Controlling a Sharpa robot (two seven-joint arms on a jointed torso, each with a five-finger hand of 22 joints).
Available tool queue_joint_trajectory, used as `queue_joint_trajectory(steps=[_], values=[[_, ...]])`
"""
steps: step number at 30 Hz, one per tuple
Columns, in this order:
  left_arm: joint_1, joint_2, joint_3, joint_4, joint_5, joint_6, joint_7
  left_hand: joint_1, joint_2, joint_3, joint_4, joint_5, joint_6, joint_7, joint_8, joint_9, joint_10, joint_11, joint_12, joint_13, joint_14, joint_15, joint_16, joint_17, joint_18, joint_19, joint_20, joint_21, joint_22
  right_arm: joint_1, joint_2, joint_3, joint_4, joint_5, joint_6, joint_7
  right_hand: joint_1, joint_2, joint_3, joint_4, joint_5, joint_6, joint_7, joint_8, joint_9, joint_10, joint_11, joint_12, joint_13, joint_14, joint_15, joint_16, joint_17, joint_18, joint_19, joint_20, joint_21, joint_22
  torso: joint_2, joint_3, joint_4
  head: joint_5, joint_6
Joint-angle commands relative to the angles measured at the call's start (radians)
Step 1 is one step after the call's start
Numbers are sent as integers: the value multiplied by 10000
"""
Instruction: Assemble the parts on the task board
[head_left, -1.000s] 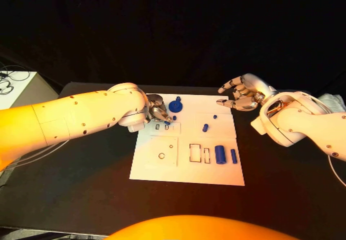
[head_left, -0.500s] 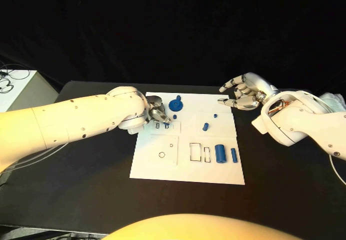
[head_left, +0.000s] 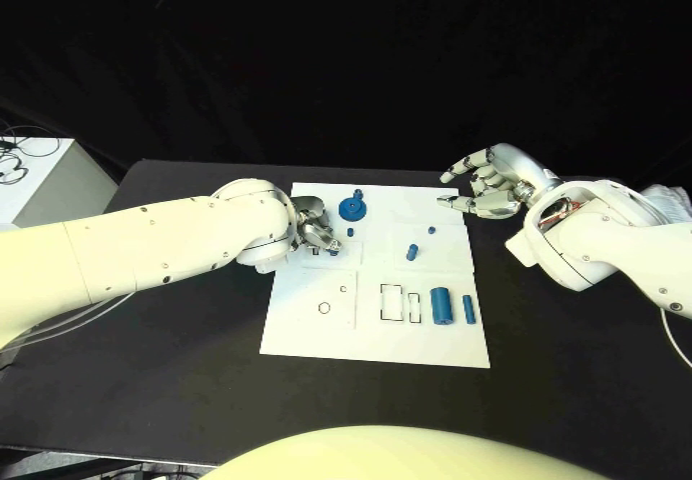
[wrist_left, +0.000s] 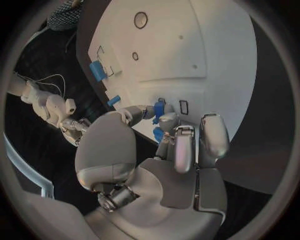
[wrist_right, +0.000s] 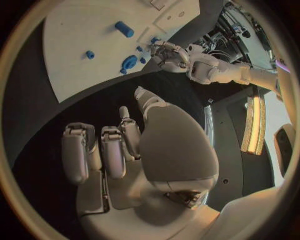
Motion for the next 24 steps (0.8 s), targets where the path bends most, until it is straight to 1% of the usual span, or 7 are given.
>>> queue_joint_trajectory(steps=[1, 7, 9, 13, 16, 21, 24], values=[[-70, -18, -27, 17, -220, 10, -17, -30, 89, 1919, -1979, 48, 361, -271, 45, 1166, 71, 9, 38, 5, 1010, -72, 35, 2488, -191, 56, -28, 54, 9, -6, -9, 4, -3, -8, 81, 19, 24, -3, 28, 7, 43, 99, -1, 14, -8, -74, -22, -25, 745, 997, 53, -65, 2405, -40, 474, 58, -31, 1538, 7, -3, -14, 2, 6], [-94, -27, -26, 61, -232, 57, -11, -38, 85, 1928, -1985, 59, 367, -276, 50, 1170, 62, 5, 23, -24, 1008, -76, 31, 2481, -192, 61, -32, 56, 14, -8, -14, 4, -4, -8, 87, 19, 24, -3, 28, 7, 43, 99, -1, 14, -8, -74, -22, -25, 745, 997, 53, -65, 2405, -40, 474, 58, -31, 1538, 9, -4, -22, -3, -13], [-97, -31, -26, 64, -247, 71, -10, -38, 85, 1928, -1985, 59, 367, -276, 50, 1170, 62, 5, 23, -24, 1008, -76, 31, 2481, -192, 61, -32, 56, 14, -9, -16, 4, -3, -8, 90, 20, 24, -3, 28, 7, 43, 99, -1, 14, -8, -74, -22, -25, 745, 997, 53, -65, 2405, -40, 474, 58, -31, 1538, 12, -7, -19, -6, -21], [-101, -38, -25, 46, -350, 139, -13, -38, 85, 1928, -1985, 59, 367, -276, 50, 1170, 62, 5, 23, -24, 1008, -76, 31, 2481, -192, 61, -32, 56, 14, -11, -18, 4, -7, -8, 98, 18, 24, -3, 28, 7, 43, 99, -1, 14, -8, -74, -22, -25, 745, 997, 53, -65, 2405, -40, 474, 58, -31, 1538, 1, 6, -9, 1, -46], [-102, -52, -25, 43, -366, 223, -20, -38, 85, 1928, -1985, 59, 367, -276, 50, 1170, 62, 5, 23, -24, 1008, -76, 31, 2481, -192, 61, -32, 56, 14, -14, -13, 4, -16, -8, 109, 16, 24, -3, 28, 7, 43, 99, -1, 14, -8, -74, -22, -25, 745, 997, 53, -65, 2405, -40, 474, 58, -31, 1538, 1, 2, -2, 5, -65], [-104, -76, -21, 44, -125, 383, -36, -48, 68, 1958, -2013, 89, 385, -288, 63, 1181, 88, -8, 44, 11, 1016, -87, 44, 2505, -194, 69, -43, 62, 24, -31, -4, 4, -26, -8, 123, 17, 24, -3, 28, 7, 43, 99, -1, 14, -8, -74, -22, -25, 745, 997, 53, -65, 2405, -40, 474, 58, -31, 1538, 9, -10, -11, 24, -65], [-104, -84, -11, 58, -5, 430, -43, -50, 61, 1970, -2025, 105, 392, -292, 68, 1185, 95, -12, 48, 18, 1018, -91, 47, 2511, -196, 76, -47, 67, 34, -47, 4, 4, -34, -7, 128, 18, 24, -3, 28, 7, 43, 99, -1, 14, -8, -74, -22, -25, 745, 997, 53, -65, 2405, -40, 474, 58, -31, 1538, 3, -1, -18, 24, -61]])
